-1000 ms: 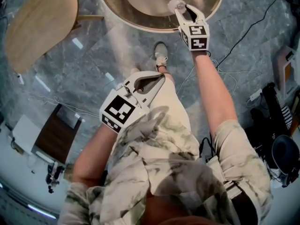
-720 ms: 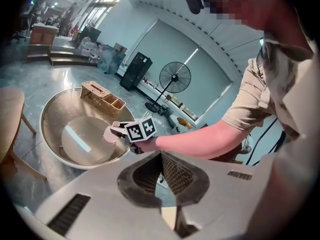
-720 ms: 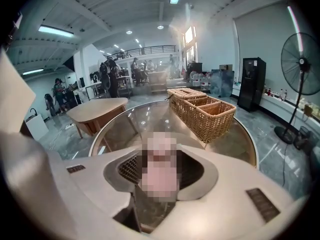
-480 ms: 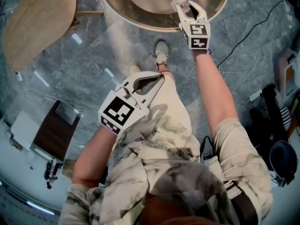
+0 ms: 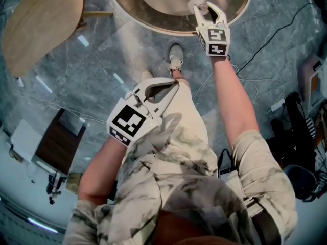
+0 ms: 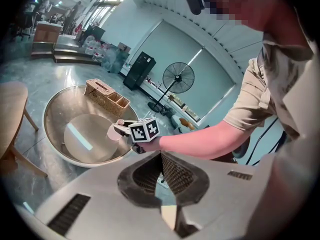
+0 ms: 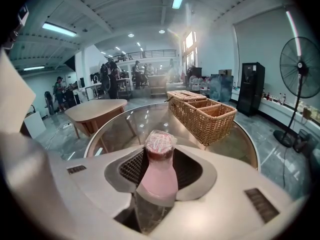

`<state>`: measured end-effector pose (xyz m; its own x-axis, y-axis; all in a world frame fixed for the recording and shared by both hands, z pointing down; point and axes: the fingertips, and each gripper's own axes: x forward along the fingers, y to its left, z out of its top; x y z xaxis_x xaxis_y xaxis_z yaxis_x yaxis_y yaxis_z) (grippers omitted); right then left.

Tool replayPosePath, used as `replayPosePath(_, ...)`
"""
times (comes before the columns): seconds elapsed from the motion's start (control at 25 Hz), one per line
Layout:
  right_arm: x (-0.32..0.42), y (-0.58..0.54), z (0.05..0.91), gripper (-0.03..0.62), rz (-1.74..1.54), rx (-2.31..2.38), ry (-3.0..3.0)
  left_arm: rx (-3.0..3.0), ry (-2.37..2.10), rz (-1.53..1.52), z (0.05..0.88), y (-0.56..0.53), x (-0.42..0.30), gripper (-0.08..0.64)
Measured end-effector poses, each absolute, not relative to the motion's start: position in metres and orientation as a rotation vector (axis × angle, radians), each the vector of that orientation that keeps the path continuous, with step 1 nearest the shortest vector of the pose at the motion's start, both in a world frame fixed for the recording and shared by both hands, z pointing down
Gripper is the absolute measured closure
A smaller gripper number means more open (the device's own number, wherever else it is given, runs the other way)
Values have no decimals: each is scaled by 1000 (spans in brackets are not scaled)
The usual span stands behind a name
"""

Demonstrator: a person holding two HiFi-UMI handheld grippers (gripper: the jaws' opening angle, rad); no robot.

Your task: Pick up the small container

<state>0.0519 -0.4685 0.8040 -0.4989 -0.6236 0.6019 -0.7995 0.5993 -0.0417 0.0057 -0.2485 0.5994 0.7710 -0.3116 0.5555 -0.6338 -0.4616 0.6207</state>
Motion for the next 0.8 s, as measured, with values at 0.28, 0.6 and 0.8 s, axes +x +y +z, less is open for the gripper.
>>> replayPosePath(0.28,49,-473,805,431,443,1107,-2294,2090,-713,463,601,-251,0,538)
replayPosePath(0.6,48,-478,799,433,437,1091,-2274,2087,-724,454,597,-252,-5,538)
replayPosePath(0.8,45,-484,791,433,435,1087,-2277,2093,-726,450,597,-255,-11,538)
